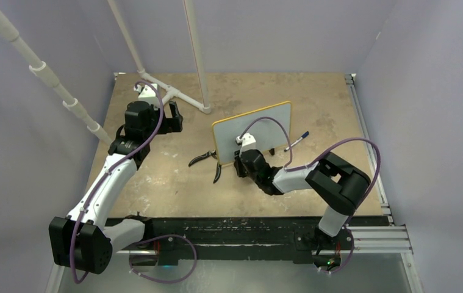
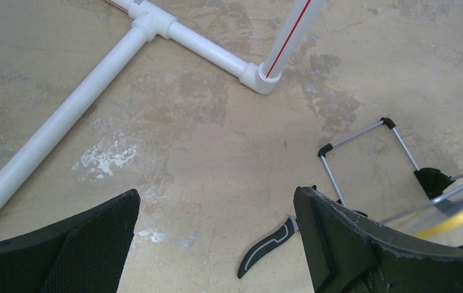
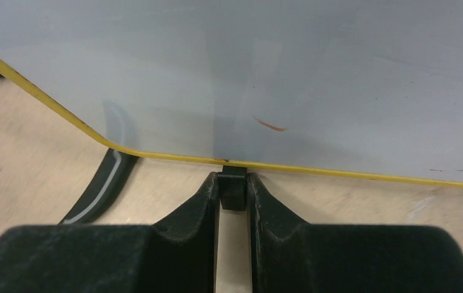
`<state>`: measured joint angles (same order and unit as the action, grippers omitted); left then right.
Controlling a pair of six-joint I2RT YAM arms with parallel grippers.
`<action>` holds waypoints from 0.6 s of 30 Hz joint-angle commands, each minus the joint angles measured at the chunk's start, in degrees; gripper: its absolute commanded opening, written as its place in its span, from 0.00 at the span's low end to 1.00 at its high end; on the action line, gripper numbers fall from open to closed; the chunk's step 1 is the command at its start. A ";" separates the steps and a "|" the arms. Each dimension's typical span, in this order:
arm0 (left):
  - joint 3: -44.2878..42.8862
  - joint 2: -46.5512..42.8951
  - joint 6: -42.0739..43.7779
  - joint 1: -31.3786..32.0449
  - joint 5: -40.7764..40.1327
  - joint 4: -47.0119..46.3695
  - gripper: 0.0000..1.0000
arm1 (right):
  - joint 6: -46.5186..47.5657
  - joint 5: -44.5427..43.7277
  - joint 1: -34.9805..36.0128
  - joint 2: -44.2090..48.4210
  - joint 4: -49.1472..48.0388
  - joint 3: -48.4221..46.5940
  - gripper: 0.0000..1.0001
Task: Write a sentence on the whiteboard
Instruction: Move the whiteboard to the center of the board.
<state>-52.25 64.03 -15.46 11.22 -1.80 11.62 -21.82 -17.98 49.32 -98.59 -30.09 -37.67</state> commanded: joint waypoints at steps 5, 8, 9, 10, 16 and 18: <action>-0.52 -1.46 0.61 -0.50 -0.96 -1.42 0.97 | -4.10 -0.27 8.83 3.05 -0.85 3.09 0.00; -0.49 -1.70 0.61 -0.50 -1.01 -1.34 0.97 | -5.25 -2.32 11.93 3.87 0.93 3.76 0.00; -0.52 -1.78 0.62 -0.50 -0.95 -1.34 0.96 | -6.10 -2.91 12.61 4.31 1.39 4.02 0.00; -0.49 -1.73 0.69 -0.50 -1.08 -1.33 0.96 | -6.73 -3.32 13.17 4.95 1.81 4.25 0.00; -0.49 -2.45 0.80 -0.50 -1.45 -1.03 0.97 | -9.41 -5.61 15.08 9.42 5.89 4.45 0.32; -0.55 -2.73 0.94 -0.50 -2.03 -0.86 0.98 | -10.15 -6.61 15.76 11.81 8.42 4.46 0.49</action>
<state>-52.25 62.98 -15.42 11.22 -2.50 11.66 -28.38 -21.82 63.90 -91.98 -25.19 -33.23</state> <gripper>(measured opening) 0.970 0.376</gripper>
